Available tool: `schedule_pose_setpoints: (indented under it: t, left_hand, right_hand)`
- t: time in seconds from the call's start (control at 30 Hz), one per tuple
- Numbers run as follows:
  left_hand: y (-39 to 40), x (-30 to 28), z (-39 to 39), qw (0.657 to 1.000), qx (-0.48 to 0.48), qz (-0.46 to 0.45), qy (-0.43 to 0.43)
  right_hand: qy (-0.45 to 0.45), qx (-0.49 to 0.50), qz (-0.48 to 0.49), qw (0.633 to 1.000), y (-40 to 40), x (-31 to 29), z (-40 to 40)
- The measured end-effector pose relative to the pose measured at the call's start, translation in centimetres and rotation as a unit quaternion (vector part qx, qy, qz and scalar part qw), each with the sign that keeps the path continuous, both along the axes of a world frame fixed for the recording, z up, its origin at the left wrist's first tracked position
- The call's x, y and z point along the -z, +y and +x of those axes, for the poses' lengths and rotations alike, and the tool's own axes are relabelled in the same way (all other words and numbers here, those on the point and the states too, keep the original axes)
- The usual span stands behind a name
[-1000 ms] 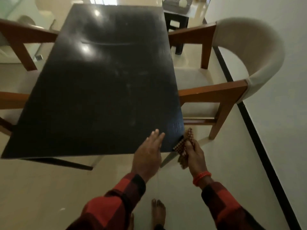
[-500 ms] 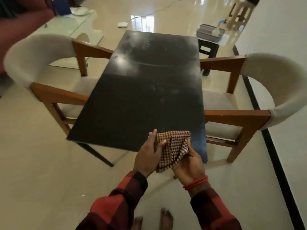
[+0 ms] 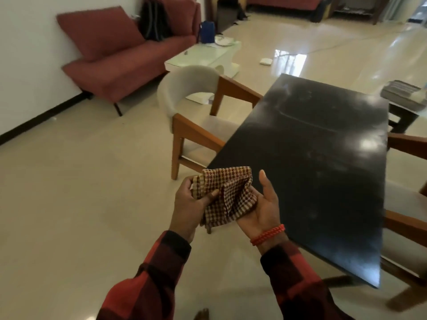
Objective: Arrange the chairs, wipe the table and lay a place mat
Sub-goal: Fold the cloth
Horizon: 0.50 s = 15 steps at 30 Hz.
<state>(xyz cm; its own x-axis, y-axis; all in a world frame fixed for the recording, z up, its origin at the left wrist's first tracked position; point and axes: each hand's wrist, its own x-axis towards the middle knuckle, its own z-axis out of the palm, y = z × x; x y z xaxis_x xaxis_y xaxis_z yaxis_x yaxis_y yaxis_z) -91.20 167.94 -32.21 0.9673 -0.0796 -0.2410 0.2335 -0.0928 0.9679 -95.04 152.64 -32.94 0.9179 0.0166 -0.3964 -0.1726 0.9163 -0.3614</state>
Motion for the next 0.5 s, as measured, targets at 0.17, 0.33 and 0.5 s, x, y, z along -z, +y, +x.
schedule_pose_setpoints:
  t: [0.17, 0.33, 0.5]
  left_hand:
    - [8.1, -3.3, 3.9, 0.993, -0.033, 0.064, -0.091]
    - [15.1, -2.5, 6.6, 0.991, -0.115, 0.032, -0.060]
    - [20.4, -1.0, 8.4, 0.984, -0.179, -0.004, -0.003]
  right_hand:
    - [-0.008, -0.052, -0.086, 0.995, 7.1, -1.3, 4.7]
    - [-0.006, -0.166, -0.167, 0.972, 12.9, -2.4, 8.4]
    - [0.007, -0.217, -0.225, 0.950, 18.1, -2.7, 12.3]
